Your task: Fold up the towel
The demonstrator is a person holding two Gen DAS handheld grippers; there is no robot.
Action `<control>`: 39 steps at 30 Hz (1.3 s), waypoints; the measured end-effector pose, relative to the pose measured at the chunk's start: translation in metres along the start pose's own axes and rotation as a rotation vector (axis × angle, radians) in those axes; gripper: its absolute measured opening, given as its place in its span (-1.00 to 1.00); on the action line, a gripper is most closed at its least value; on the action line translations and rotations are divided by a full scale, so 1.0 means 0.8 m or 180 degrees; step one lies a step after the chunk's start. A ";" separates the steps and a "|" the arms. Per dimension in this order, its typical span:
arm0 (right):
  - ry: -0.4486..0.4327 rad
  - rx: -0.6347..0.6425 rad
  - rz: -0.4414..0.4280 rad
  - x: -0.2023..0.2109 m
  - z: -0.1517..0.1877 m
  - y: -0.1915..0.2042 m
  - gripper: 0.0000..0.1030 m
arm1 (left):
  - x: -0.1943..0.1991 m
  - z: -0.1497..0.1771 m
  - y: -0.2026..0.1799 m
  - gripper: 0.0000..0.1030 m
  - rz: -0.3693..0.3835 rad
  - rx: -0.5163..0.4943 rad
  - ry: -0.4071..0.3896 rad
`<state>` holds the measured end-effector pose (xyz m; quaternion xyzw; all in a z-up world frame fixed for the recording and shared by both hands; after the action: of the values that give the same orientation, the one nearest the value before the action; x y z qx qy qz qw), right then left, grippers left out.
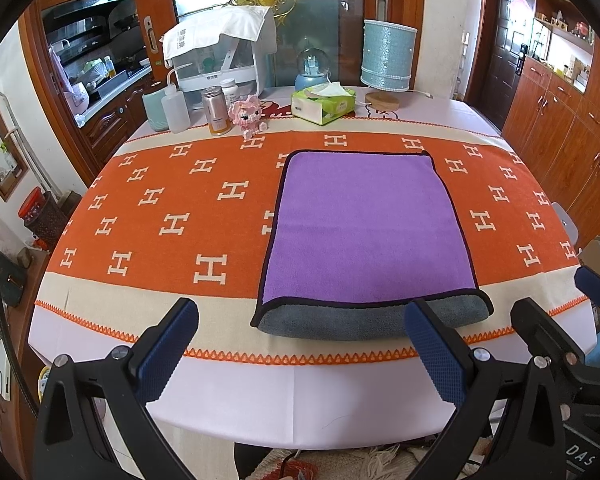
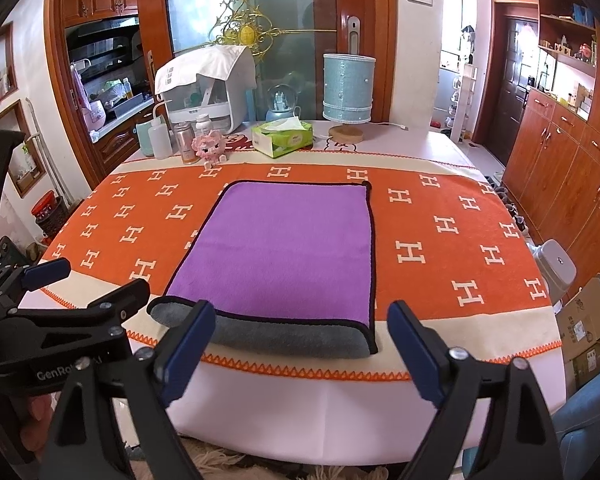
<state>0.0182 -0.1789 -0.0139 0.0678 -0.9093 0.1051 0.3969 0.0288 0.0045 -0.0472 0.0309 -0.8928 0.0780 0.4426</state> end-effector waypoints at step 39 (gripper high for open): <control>-0.0061 0.0083 0.0155 -0.005 -0.016 -0.017 0.83 | 0.008 -0.036 -0.008 0.99 0.0199 -0.0200 -0.0217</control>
<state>0.0323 -0.1887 -0.0066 0.0518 -0.9130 0.1260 0.3846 0.0483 0.0033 -0.0241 -0.0082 -0.9099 0.0627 0.4100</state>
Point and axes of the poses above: each gripper's, at about its wrist camera, not at the fingertips, and x roughly against the way its jaws point, y to its left, z to its underside, the point moved 5 cm from there along -x, roughly the way its jaws point, and after that the axes turned 14 degrees about x, right-handed, at the moved point
